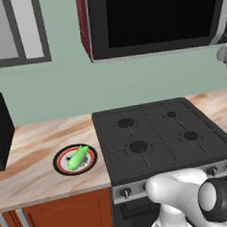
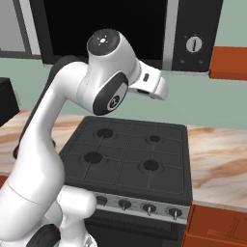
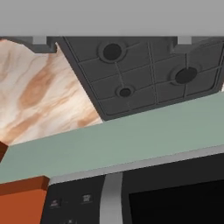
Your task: Pick the corn from the counter and place it in the microwave. Then turn on the microwave.
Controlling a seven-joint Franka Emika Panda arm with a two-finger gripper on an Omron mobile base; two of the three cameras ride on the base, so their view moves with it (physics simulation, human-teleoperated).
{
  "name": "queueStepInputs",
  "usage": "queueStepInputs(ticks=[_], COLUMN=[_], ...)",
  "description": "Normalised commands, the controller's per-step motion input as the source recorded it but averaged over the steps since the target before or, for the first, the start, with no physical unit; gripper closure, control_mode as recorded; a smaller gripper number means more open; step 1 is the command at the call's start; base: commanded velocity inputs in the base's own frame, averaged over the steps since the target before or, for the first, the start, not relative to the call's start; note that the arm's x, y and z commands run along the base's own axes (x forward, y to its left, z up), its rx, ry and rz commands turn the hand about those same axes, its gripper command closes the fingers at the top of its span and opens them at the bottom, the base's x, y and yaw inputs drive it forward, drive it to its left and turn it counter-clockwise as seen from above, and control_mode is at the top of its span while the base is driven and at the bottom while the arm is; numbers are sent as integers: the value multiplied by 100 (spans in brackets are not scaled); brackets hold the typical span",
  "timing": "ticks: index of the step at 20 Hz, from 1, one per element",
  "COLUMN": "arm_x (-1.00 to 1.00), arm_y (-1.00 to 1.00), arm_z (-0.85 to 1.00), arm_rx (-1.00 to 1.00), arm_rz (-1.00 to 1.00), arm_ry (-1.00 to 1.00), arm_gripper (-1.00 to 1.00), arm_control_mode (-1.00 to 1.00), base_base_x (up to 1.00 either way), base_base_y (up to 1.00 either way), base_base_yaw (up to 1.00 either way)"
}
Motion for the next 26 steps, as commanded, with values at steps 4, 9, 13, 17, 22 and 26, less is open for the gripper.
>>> queueStepInputs(ticks=[4, 9, 13, 17, 22, 26], arm_x=[0, 2, 13, 19, 18, 23], arm_y=[-26, -21, -12, -3, -1, 0], arm_z=[34, 36, 36, 30, 23, 13], arm_rx=[0, 0, 0, 0, 0, 0], arm_rz=[0, 0, 0, 1, 1, 3], arm_ry=[-15, -15, -12, -11, -11, -6], arm_gripper=[-100, -100, -100, -100, -100, -100], arm_control_mode=[-100, -100, -100, -100, -100, -100], base_base_x=[0, 0, 0, 0, 0, 0], base_base_y=[0, 0, 0, 0, 0, 0], base_base_yaw=[0, 0, 0, 0, 0, 0])
